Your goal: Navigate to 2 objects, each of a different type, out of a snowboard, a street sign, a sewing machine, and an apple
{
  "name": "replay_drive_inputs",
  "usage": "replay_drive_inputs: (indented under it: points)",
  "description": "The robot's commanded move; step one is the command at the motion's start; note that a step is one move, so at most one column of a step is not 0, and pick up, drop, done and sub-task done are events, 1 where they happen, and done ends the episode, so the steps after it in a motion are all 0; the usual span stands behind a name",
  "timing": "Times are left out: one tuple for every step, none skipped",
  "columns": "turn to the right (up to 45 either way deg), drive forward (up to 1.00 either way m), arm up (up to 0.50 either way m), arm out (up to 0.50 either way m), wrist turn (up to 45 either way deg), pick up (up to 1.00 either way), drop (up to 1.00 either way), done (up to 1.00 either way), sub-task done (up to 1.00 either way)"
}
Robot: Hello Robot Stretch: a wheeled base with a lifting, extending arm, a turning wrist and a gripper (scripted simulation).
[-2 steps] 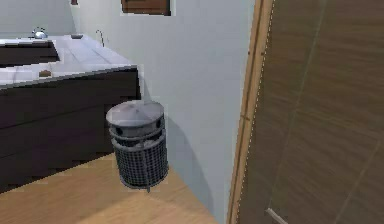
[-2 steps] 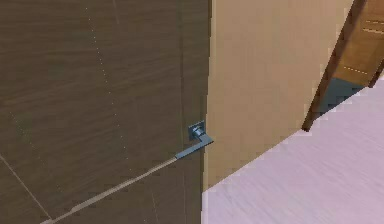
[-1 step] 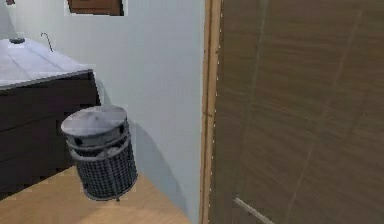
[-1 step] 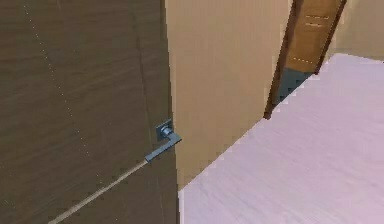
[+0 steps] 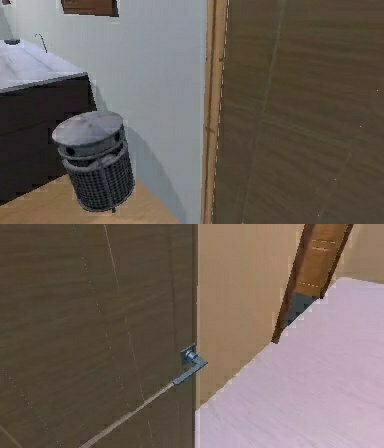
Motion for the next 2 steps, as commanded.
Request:
replay_drive_inputs:
  points:
    - [-45.0, 0.0, 0.0, 0.0, 0.0, 0.0, 0.0, 0.0, 0.0]
    - [-15.0, 0.0, 0.0, 0.0, 0.0, 0.0, 0.0, 0.0, 0.0]
